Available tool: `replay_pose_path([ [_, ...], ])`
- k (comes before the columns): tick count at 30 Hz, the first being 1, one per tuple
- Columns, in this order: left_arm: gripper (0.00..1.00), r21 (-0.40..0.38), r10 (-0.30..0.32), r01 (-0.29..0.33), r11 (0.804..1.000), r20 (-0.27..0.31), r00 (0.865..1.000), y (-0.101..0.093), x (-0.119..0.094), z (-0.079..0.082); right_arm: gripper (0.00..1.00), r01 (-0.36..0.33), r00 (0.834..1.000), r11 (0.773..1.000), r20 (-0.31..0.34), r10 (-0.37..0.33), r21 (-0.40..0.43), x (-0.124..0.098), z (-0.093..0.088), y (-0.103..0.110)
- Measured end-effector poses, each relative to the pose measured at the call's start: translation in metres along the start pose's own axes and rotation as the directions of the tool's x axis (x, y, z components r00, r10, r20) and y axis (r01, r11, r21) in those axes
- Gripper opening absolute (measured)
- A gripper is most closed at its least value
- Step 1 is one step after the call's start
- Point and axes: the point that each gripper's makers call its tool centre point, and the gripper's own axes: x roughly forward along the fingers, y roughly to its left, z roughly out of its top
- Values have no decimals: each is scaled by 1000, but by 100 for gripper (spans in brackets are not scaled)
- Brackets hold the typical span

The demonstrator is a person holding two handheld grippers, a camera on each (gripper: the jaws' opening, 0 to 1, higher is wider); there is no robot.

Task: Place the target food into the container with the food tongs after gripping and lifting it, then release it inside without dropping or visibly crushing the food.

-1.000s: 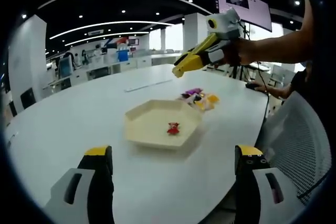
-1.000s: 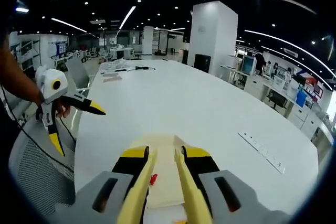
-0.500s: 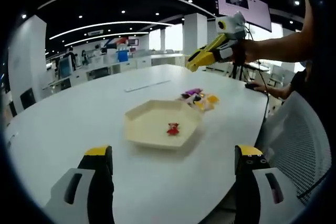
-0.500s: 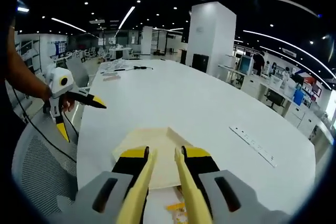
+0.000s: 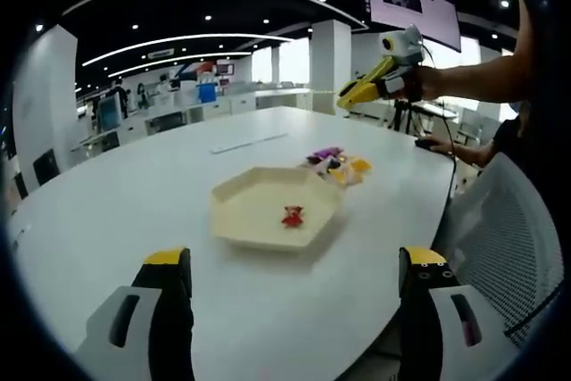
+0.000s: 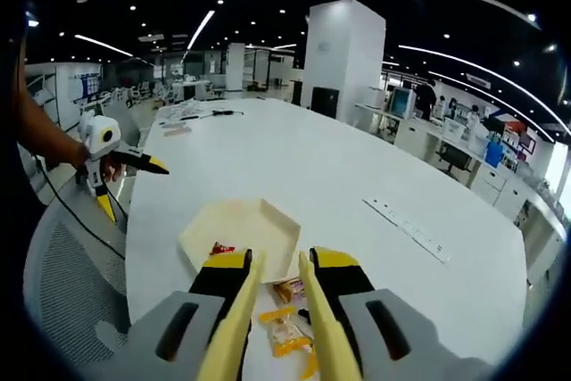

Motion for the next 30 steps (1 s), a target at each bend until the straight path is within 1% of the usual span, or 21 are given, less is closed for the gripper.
replay_pose_path([
  [7, 93, 3, -4, 4, 1000, -8, 1000, -1, 1, -1, 25, -7, 1000, 1000, -27, 7, -11, -11, -13, -5],
  [10, 93, 5, -6, 7, 1000, -13, 1000, -2, 1, -2, 25, -9, 999, 1000, -31, 9, -15, -14, -13, -5],
  [14, 93, 7, -7, 7, 1000, -17, 1000, -2, 1, -3, 25, -21, 999, 1000, -45, 20, -23, -14, -19, -5],
  [16, 92, 8, -8, 8, 1000, -18, 1000, -2, 1, -3, 25, -31, 998, 999, -47, 30, -15, -14, -22, -6],
  [22, 92, 7, -3, 3, 1000, -21, 1000, -1, 1, -4, 25, -42, 997, 999, -61, 41, -5, -13, -28, -10],
  [30, 92, 5, 4, -3, 1000, -25, 1000, 0, 1, -5, 26, -52, 996, 999, -67, 50, -17, -9, -34, -13],
])
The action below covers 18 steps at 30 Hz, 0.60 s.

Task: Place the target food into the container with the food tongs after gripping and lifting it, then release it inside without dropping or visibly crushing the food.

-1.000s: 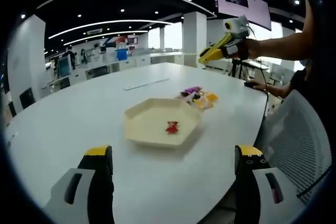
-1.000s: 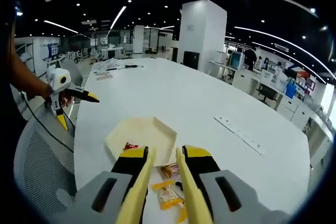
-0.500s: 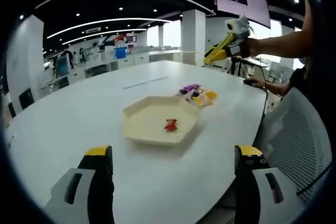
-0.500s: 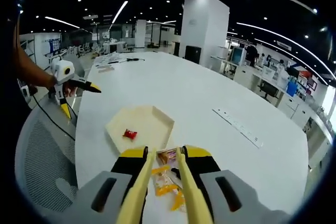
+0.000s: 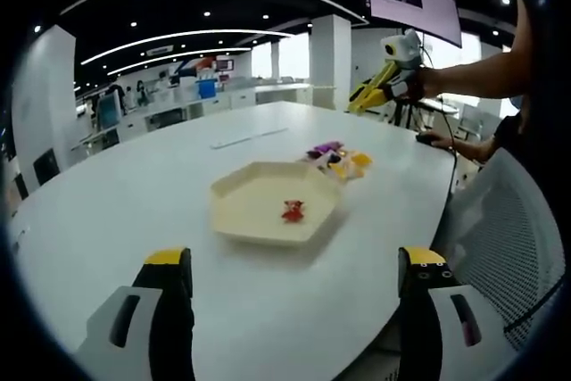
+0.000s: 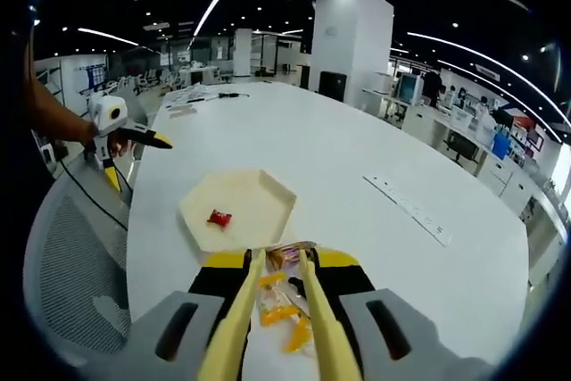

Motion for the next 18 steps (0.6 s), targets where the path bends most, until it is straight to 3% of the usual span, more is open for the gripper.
replay_pose_path([
  [6, 92, 3, -1, 1, 1000, -9, 1000, 0, 0, -1, 25, -22, 1000, 1000, -11, 22, 0, 5, -6, 1],
  [18, 92, 0, 4, -4, 1000, -18, 1000, 1, 0, -4, 26, -63, 994, 998, -88, 64, 24, 31, -43, 2],
])
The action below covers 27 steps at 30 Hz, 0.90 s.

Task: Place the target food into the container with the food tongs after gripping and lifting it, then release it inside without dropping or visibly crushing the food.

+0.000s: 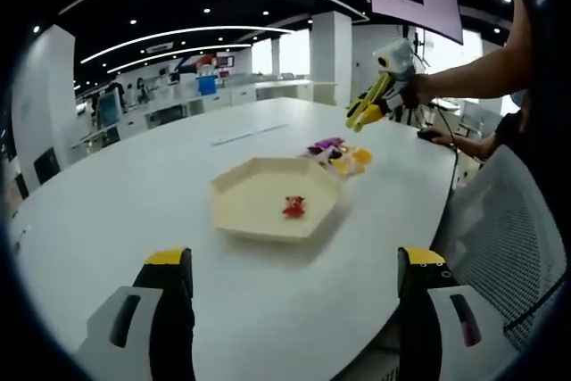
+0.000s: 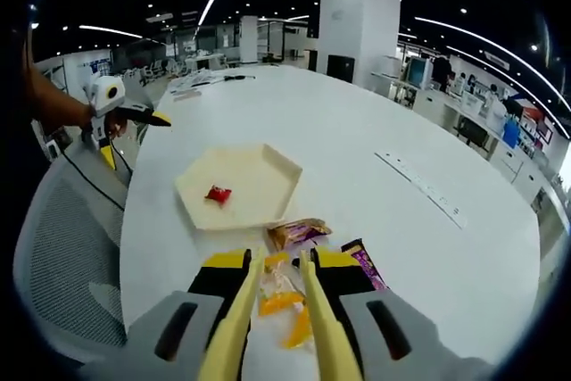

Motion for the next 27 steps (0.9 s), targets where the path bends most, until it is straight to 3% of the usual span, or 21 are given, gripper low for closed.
replay_pose_path([
  [15, 91, -9, 3, -3, 1000, -2, 1000, 1, 0, 0, 26, -53, 993, 998, -107, 57, 36, 31, -41, 3],
  [22, 91, -8, 2, -2, 1000, -7, 1000, 1, 0, -1, 27, -66, 986, 998, -151, 69, 21, 39, -53, 5],
  [27, 91, -10, 7, -7, 1000, -6, 1000, 1, 0, -1, 26, -98, 983, 995, -155, 98, 12, 38, -50, 14],
])
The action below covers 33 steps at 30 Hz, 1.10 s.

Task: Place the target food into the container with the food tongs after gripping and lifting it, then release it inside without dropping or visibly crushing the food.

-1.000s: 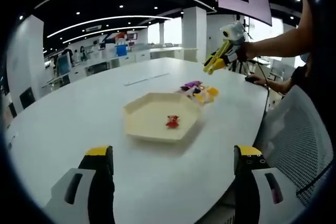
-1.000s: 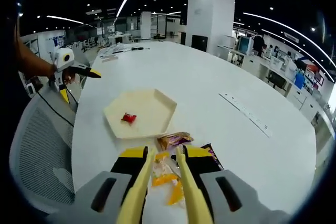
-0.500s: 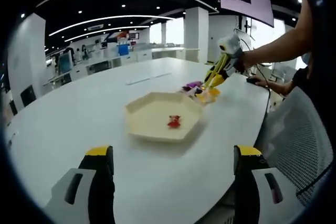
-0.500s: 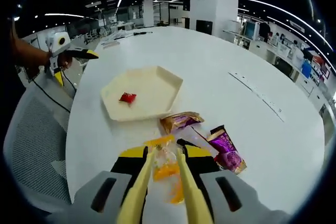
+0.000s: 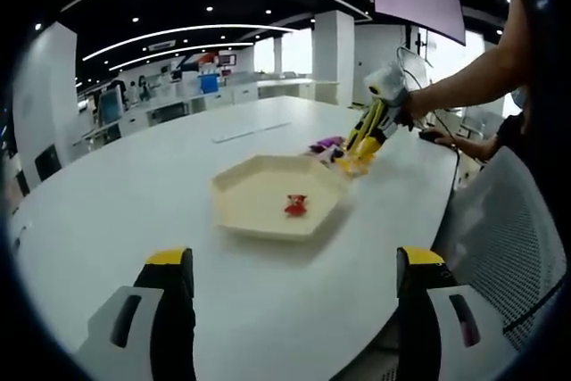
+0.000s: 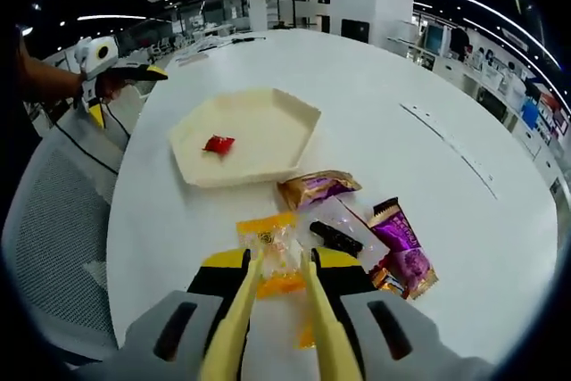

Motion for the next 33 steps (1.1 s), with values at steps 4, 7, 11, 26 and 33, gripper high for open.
replay_pose_path([
  [4, 90, -1, -1, 1, 1000, 0, 1000, 0, 0, 0, 27, 2, 1000, 1000, 0, -2, -7, 0, 0, -1],
  [7, 90, 0, -3, 3, 1000, -1, 1000, 0, 0, 0, 28, -3, 1000, 999, -12, 2, -42, 3, 3, 2],
  [11, 90, 0, -3, 3, 1000, -2, 1000, 0, 1, -1, 28, -21, 999, 997, -29, 19, -68, 10, 4, 6],
  [26, 90, 0, 0, 0, 1000, -2, 1000, 0, 1, -1, 21, -62, 995, 995, -76, 68, 73, 14, -3, 13],
  [33, 90, 2, -2, 2, 1000, -6, 1000, 0, 1, -2, 20, -37, 997, 990, -57, 45, 135, 6, 0, 10],
])
